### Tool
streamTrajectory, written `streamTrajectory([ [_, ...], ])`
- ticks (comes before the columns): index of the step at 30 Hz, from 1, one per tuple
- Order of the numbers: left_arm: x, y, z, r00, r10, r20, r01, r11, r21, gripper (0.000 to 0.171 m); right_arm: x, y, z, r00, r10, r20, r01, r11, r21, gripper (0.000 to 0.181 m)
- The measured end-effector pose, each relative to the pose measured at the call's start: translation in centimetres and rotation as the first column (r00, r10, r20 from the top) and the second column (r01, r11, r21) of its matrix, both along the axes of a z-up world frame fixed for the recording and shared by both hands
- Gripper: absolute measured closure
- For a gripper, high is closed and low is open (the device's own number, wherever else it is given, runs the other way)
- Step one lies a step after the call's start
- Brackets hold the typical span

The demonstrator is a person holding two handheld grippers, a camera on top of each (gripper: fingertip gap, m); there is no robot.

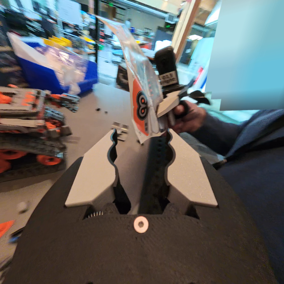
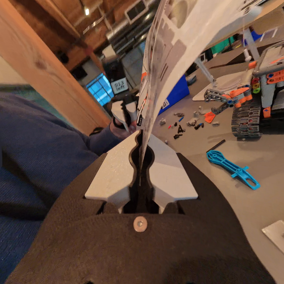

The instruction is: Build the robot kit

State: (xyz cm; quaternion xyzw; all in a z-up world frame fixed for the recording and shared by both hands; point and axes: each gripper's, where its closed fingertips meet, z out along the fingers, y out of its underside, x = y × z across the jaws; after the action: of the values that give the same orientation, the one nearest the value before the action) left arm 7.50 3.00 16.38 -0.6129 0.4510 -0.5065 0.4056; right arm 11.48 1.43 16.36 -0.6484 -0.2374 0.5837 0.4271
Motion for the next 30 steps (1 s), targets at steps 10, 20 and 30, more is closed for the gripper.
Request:
streamTrajectory([
  [10, 1.7, -5.6, 1.2, 0.883, -0.431, 0.186, 0.464, 0.861, -0.21, 0.171, -1.2, -2.3, 0.5, 0.922, 0.377, 0.094, -0.379, 0.926, 0.002, 0.181],
  [20, 1.5, -4.4, 3.2, 0.815, -0.349, 0.463, 0.499, 0.828, -0.255, 0.171, -1.6, -3.2, 4.1, 0.819, 0.567, -0.093, -0.552, 0.821, 0.143, 0.181],
  [30, 1.3, -2.8, 3.8, 0.836, -0.242, 0.492, 0.409, 0.873, -0.266, 0.171, 0.6, 2.3, 2.4, 0.983, 0.169, 0.065, -0.176, 0.979, 0.106, 0.151],
])
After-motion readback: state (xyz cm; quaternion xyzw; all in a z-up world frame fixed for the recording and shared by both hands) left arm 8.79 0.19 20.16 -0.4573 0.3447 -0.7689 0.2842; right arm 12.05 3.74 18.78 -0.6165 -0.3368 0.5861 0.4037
